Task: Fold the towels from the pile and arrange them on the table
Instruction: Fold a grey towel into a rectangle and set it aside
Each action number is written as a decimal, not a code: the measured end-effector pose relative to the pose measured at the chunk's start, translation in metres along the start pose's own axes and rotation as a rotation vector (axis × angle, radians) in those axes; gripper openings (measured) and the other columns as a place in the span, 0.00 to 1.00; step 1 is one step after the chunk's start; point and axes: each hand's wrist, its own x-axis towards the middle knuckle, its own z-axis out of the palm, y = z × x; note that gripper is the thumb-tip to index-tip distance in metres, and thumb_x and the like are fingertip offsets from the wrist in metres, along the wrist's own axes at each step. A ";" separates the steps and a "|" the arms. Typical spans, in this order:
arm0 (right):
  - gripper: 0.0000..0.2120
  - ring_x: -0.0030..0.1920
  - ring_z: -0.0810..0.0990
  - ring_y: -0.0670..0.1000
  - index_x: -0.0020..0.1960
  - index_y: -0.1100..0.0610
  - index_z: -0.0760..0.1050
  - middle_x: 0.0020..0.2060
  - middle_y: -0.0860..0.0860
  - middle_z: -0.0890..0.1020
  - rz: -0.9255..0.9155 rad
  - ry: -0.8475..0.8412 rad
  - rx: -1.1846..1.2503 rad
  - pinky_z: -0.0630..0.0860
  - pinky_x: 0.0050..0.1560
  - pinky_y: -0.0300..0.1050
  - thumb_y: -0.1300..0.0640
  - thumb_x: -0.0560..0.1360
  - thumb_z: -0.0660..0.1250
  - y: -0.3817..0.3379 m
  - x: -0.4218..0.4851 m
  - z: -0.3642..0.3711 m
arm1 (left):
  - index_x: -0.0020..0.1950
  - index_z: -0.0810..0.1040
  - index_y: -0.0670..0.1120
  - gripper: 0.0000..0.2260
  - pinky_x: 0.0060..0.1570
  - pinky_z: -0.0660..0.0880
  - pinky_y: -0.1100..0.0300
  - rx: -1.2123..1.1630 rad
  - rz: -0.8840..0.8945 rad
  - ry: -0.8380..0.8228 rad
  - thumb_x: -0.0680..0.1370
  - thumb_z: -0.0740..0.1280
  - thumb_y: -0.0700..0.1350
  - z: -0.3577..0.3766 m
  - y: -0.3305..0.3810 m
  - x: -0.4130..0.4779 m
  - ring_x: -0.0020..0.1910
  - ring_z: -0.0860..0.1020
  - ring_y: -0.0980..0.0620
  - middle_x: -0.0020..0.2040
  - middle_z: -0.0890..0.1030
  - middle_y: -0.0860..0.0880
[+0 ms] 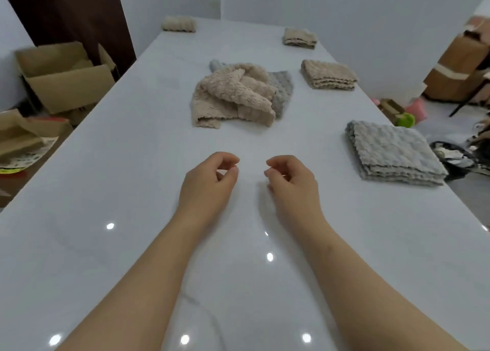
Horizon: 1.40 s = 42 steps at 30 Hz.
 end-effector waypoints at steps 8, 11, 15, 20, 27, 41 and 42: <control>0.10 0.52 0.74 0.46 0.50 0.50 0.76 0.49 0.45 0.79 -0.181 0.080 -0.306 0.64 0.49 0.39 0.61 0.74 0.60 0.016 0.008 -0.053 | 0.49 0.76 0.56 0.06 0.39 0.67 0.64 0.201 0.063 -0.004 0.76 0.63 0.45 0.008 0.004 -0.011 0.39 0.74 0.64 0.42 0.75 0.64; 0.14 0.66 0.63 0.56 0.58 0.51 0.74 0.64 0.52 0.71 -0.118 0.334 -0.617 0.56 0.64 0.50 0.58 0.73 0.61 0.024 0.037 -0.077 | 0.47 0.74 0.59 0.06 0.38 0.66 0.69 0.265 0.056 -0.013 0.76 0.62 0.47 0.011 0.002 -0.005 0.40 0.73 0.67 0.41 0.75 0.65; 0.23 0.70 0.57 0.62 0.67 0.55 0.64 0.71 0.61 0.61 0.246 0.327 -0.752 0.51 0.69 0.57 0.54 0.72 0.61 0.034 0.068 -0.102 | 0.45 0.72 0.62 0.06 0.36 0.64 0.68 0.333 0.024 -0.024 0.76 0.61 0.49 0.012 -0.001 0.008 0.40 0.72 0.67 0.40 0.74 0.66; 0.16 0.61 0.69 0.64 0.60 0.56 0.73 0.60 0.62 0.74 0.211 0.320 -0.865 0.64 0.61 0.56 0.61 0.73 0.59 0.047 0.085 -0.103 | 0.45 0.74 0.61 0.06 0.35 0.63 0.67 0.361 -0.025 0.062 0.75 0.62 0.48 0.011 -0.004 0.029 0.40 0.72 0.61 0.38 0.75 0.64; 0.17 0.37 0.71 0.58 0.28 0.56 0.60 0.26 0.53 0.67 0.043 0.285 -0.562 0.62 0.34 0.46 0.61 0.74 0.58 0.038 0.097 -0.076 | 0.41 0.74 0.61 0.07 0.34 0.65 0.63 0.299 -0.046 0.098 0.74 0.62 0.48 0.016 -0.002 0.043 0.40 0.75 0.58 0.37 0.77 0.62; 0.12 0.52 0.75 0.58 0.55 0.62 0.77 0.49 0.58 0.81 -0.420 0.581 -0.362 0.68 0.54 0.49 0.58 0.77 0.59 0.018 0.091 -0.065 | 0.42 0.76 0.62 0.07 0.47 0.76 0.52 0.204 -0.002 0.060 0.74 0.65 0.48 0.014 -0.004 0.039 0.39 0.80 0.54 0.40 0.80 0.60; 0.12 0.51 0.75 0.58 0.54 0.62 0.77 0.48 0.58 0.81 -0.445 0.567 -0.341 0.68 0.54 0.49 0.58 0.77 0.59 0.015 0.089 -0.062 | 0.42 0.76 0.62 0.07 0.47 0.76 0.53 0.192 0.006 0.070 0.74 0.66 0.48 0.014 -0.003 0.038 0.38 0.80 0.54 0.40 0.80 0.61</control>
